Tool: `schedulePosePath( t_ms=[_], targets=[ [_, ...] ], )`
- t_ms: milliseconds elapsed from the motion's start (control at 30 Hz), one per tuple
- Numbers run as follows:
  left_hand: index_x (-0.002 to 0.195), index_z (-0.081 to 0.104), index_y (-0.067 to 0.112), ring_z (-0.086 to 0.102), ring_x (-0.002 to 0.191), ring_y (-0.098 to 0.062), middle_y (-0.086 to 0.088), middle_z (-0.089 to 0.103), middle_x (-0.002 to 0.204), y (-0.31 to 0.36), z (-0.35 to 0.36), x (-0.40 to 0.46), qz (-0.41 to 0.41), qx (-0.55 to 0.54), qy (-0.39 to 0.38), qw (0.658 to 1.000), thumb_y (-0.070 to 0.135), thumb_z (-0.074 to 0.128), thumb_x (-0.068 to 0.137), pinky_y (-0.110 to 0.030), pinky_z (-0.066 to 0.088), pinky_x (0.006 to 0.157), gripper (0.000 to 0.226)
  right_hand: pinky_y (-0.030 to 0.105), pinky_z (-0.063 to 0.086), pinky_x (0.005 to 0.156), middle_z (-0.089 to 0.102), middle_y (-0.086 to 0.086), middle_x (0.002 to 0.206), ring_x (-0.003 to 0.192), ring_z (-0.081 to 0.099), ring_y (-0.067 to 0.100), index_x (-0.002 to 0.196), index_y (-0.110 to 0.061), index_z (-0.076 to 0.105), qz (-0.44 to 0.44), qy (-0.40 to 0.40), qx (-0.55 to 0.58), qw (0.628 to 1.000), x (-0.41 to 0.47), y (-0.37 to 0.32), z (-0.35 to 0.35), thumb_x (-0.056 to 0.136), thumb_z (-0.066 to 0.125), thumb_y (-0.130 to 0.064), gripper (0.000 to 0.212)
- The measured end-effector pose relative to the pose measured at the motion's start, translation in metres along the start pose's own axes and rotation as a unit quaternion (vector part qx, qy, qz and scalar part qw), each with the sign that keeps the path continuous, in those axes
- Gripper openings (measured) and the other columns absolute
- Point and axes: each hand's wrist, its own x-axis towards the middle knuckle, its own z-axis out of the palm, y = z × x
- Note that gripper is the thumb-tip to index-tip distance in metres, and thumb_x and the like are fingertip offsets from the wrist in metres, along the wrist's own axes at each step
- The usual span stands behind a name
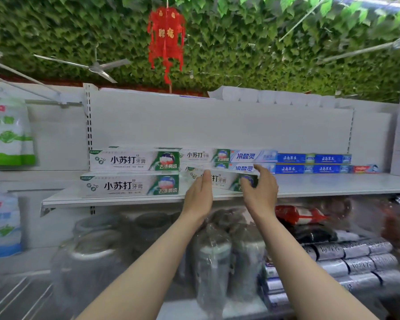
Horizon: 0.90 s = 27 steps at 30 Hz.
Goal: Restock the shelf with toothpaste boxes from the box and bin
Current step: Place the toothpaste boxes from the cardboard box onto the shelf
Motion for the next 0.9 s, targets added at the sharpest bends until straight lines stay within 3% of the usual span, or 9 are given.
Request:
schedulePosePath(
  t_ms=[133,267,467,533,600,700,833,900],
  targets=[
    [0.157,0.027,0.022,0.019,0.152,-0.014,0.004,0.025,0.164,0.001,0.003,0.001,0.003,-0.002,0.002,1.000,0.057,0.014,0.104,-0.029,0.010,0.120,0.065,0.039,0.043,0.101,0.059,0.003,0.135,0.124,0.054,0.023,0.141,-0.024,0.051,0.011,-0.058,-0.006,0.998,0.006,0.016,0.000,0.094,0.066,-0.032,0.049],
    [0.158,0.025,0.021,0.018,0.152,-0.015,0.002,0.024,0.165,0.001,0.004,0.001,0.004,0.030,0.001,1.000,0.055,0.014,0.105,-0.032,0.010,0.122,0.064,0.033,0.043,0.085,0.064,0.005,0.118,0.110,0.060,0.025,0.129,-0.028,0.058,0.024,-0.046,-0.012,0.999,0.011,0.017,-0.004,0.094,0.069,-0.026,0.037],
    [0.155,0.032,0.019,0.025,0.149,-0.016,0.000,0.031,0.161,0.003,0.004,-0.004,0.014,0.042,0.010,0.999,0.052,0.017,0.106,-0.033,0.015,0.122,0.061,0.031,0.040,0.081,0.063,0.002,0.116,0.097,0.056,0.019,0.119,-0.034,0.063,0.043,-0.009,-0.018,0.999,0.010,0.016,-0.014,0.088,0.075,-0.035,0.034],
    [0.153,0.035,0.018,0.030,0.144,-0.013,0.001,0.035,0.159,0.006,0.002,-0.007,0.023,0.041,0.015,0.999,0.051,0.018,0.107,-0.027,0.017,0.116,0.059,0.030,0.039,0.079,0.062,0.001,0.119,0.096,0.056,0.019,0.119,-0.036,0.062,0.063,0.016,-0.004,0.998,0.005,0.016,-0.018,0.089,0.074,-0.035,0.032],
    [0.146,0.044,0.018,0.039,0.127,-0.006,0.002,0.047,0.147,0.009,-0.001,-0.010,0.041,0.033,0.027,0.998,0.048,0.021,0.108,-0.021,0.023,0.108,0.054,0.030,0.039,0.077,0.063,0.000,0.119,0.094,0.056,0.018,0.118,-0.037,0.062,0.082,0.041,0.019,0.996,0.001,0.015,-0.020,0.089,0.074,-0.038,0.032],
    [0.138,0.049,0.018,0.043,0.118,-0.006,0.006,0.052,0.135,0.015,-0.011,-0.009,0.068,0.028,0.065,0.995,0.047,0.024,0.108,-0.025,0.032,0.101,0.049,0.033,0.047,0.077,0.066,-0.003,0.114,0.096,0.064,0.018,0.113,-0.040,0.062,0.083,0.078,0.087,0.990,-0.002,0.009,-0.024,0.083,0.078,-0.043,0.034],
    [0.144,0.043,0.017,0.043,0.133,-0.018,-0.001,0.049,0.144,0.019,-0.040,0.002,0.076,0.029,0.166,0.983,0.047,0.032,0.106,-0.042,0.034,0.113,0.050,0.034,0.053,0.085,0.069,-0.011,0.109,0.100,0.066,0.011,0.103,-0.044,0.063,0.056,0.077,0.186,0.978,-0.004,-0.011,-0.026,0.077,0.083,-0.046,0.032],
    [0.150,0.035,0.017,0.036,0.140,-0.021,-0.004,0.041,0.152,0.020,-0.057,0.006,0.071,0.035,0.204,0.976,0.044,0.033,0.106,-0.044,0.029,0.117,0.052,0.037,0.054,0.089,0.070,-0.014,0.106,0.102,0.066,0.009,0.098,-0.048,0.064,0.044,0.058,0.229,0.971,-0.005,-0.024,-0.021,0.075,0.085,-0.044,0.031]
  ],
)
